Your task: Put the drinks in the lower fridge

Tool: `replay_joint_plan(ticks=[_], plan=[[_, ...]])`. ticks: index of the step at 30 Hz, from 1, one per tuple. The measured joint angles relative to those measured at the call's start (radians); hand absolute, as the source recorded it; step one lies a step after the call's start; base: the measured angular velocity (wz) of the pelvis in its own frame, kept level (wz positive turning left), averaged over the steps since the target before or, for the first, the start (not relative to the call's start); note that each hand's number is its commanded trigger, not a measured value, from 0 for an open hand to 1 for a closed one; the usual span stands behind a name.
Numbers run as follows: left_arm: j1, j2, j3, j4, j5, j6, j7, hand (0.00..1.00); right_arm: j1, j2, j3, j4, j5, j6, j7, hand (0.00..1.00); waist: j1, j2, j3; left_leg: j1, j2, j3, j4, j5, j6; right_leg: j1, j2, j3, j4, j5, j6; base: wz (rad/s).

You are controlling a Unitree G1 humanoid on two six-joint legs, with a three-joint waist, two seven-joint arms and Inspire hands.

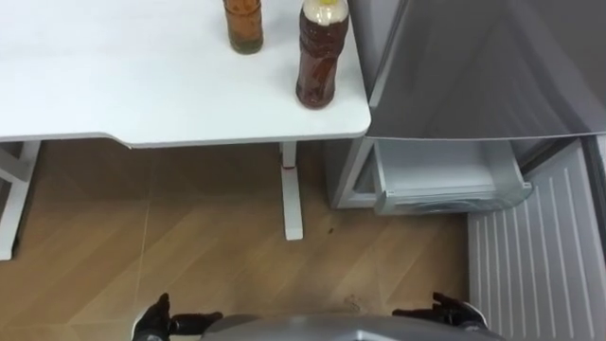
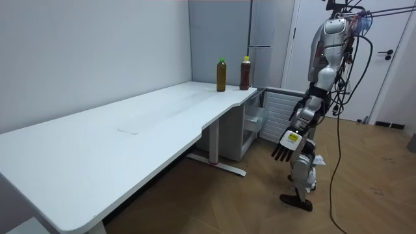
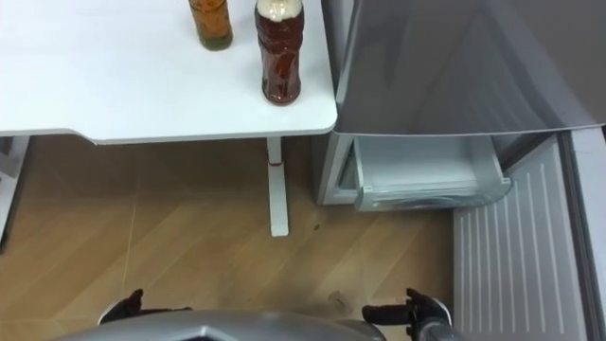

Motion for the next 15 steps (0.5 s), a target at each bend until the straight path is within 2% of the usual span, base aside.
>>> replay_joint_plan(ticks=[8, 11, 13, 15], plan=[[0.016, -0.004, 0.005, -0.001, 0.0, 0.0, 0.067, 0.0, 0.002, 0.0, -0.001, 0.0, -0.001, -0.001, -0.002, 0.0, 0.0, 0.008, -0.0046, 0.004, 0.0, -0.001, 0.0, 0.0, 0.0, 0.004, 0.0, 0.001, 0.0, 0.0, 0.0, 0.0], [0.018, -0.005, 0.01, -0.001, -0.059, 0.0, 0.107, 0.0, 0.006, 0.0, 0.001, 0.0, 0.001, -0.002, -0.002, 0.0, -0.002, 0.01, -0.0037, 0.017, 0.001, -0.005, -0.001, 0.0, -0.001, 0.018, 0.001, 0.0, -0.001, 0.0, 0.0, 0.02], [0.01, -0.006, 0.037, -0.001, -0.086, 0.0, 0.131, 0.0, 0.005, 0.001, 0.0, 0.0, -0.001, -0.001, -0.002, 0.0, -0.002, 0.009, -0.0036, 0.016, 0.0, -0.012, 0.001, -0.001, -0.002, 0.022, 0.001, -0.012, -0.001, 0.0, 0.0, 0.09], [0.002, -0.006, 0.116, -0.025, -0.103, 0.0, 0.183, 0.0, 0.006, 0.001, 0.0, 0.004, 0.0, -0.001, -0.001, 0.0, 0.004, 0.007, -0.0029, 0.016, 0.001, -0.018, 0.004, 0.0, -0.003, 0.025, 0.001, -0.025, 0.0, 0.0, 0.0, 0.1]])
